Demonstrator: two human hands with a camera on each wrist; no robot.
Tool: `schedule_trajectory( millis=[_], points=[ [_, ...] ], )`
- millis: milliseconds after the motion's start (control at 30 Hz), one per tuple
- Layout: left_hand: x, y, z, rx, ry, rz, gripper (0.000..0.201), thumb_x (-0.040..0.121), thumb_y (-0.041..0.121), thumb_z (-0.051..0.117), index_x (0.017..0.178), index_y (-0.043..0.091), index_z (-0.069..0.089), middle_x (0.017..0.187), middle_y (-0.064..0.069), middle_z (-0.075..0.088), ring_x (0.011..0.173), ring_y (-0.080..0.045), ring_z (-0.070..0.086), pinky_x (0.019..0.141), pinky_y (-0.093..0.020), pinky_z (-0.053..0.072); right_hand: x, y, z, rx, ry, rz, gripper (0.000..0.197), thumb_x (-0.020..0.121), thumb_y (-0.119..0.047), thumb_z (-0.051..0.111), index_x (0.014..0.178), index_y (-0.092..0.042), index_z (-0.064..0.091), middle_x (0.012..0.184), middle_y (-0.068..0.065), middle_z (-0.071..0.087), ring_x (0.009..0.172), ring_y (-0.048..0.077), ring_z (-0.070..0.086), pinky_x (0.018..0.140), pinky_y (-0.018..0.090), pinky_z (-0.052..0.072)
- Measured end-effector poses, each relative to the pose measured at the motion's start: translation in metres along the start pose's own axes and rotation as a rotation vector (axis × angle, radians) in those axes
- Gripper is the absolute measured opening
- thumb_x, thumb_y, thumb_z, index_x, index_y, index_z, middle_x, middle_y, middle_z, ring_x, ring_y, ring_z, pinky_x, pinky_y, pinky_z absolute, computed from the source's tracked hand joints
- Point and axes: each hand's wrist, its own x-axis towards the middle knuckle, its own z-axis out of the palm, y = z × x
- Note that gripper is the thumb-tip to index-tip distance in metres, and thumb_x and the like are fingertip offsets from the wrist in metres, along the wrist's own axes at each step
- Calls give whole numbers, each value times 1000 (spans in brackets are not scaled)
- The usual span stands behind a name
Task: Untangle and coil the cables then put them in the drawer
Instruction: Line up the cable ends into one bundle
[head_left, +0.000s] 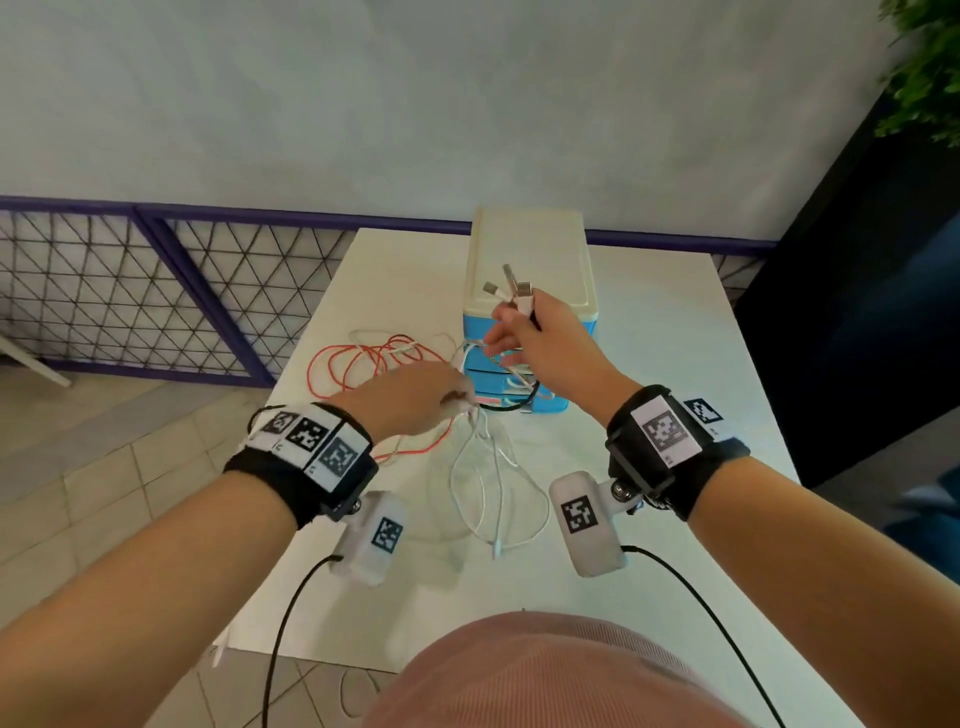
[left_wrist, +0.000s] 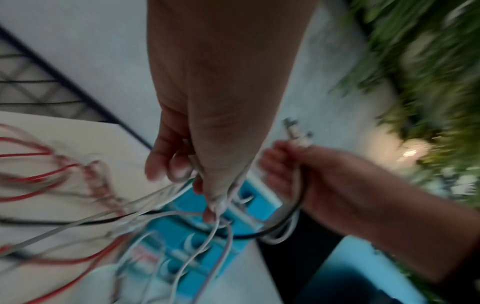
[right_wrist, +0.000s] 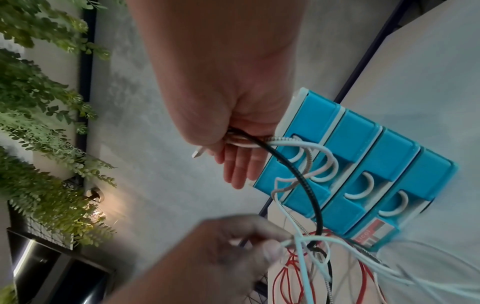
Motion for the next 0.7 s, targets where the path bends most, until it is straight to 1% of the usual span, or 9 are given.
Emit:
schedule_trajectory(
  millis=[33,133,200,300,400,467,500,600,700],
  points=[
    [1,10,-13,13,30,25,15,90,28,55,97,24,67,90,8,62,81,-9,55,78,-31,47,2,1,0,-10,-10,-2,14,102,-17,42,92,-13,52,80,-2,68,76,13,69,75,29,55],
    [-3,39,-57,-129,184,73,3,79,19,72,81,21,72,76,14,64,64,8,55,60,-6,37,1,-5,-6,-89,-101,-41,21,102,-12,40,89,-13,57,80,0,67,74,13,68,80,31,57],
    [-7,49,-83,-238,309,88,11,72,19,79,75,20,68,75,13,65,67,11,55,59,-3,37,-4,-12,-12,1,-166,-55,26,103,-10,36,87,-11,57,82,9,68,72,19,71,75,32,60],
    [-7,52,-105,-389,501,96,28,66,26,84,83,22,62,81,4,68,71,-6,60,66,-17,44,-11,-26,-21,262,-189,-96,23,104,-9,34,91,-5,53,78,14,64,62,19,70,66,27,57],
    [-1,56,-103,-688,663,119,46,68,21,84,100,15,52,73,-1,65,61,-4,60,60,-18,47,-8,-34,-29,310,-188,-158,21,103,-12,37,90,-9,53,70,2,63,64,20,65,81,39,53],
    [3,60,-94,-828,765,116,41,76,17,77,103,12,47,73,1,62,63,-5,60,63,-20,50,-7,-40,-33,257,-158,-188,20,102,-15,41,88,-11,54,67,-4,60,66,17,62,90,46,52],
    [4,63,-89,-872,787,100,34,82,17,72,103,11,46,75,1,61,64,-7,61,64,-23,53,-6,-43,-35,189,-123,-197,20,102,-16,43,86,-12,55,67,-5,61,66,14,62,89,42,55],
    [4,73,-69,-879,696,57,17,92,23,58,100,12,47,81,-3,60,70,-14,65,72,-35,59,-5,-49,-39,36,6,-235,22,101,-16,44,85,-9,56,69,-1,64,61,5,64,69,23,54],
    [2,81,-47,-833,641,64,18,90,26,60,94,17,45,82,-3,58,73,-17,63,76,-42,56,-3,-50,-43,145,32,-255,21,102,-12,41,90,-6,58,77,4,66,72,14,69,73,27,55]
  ],
)
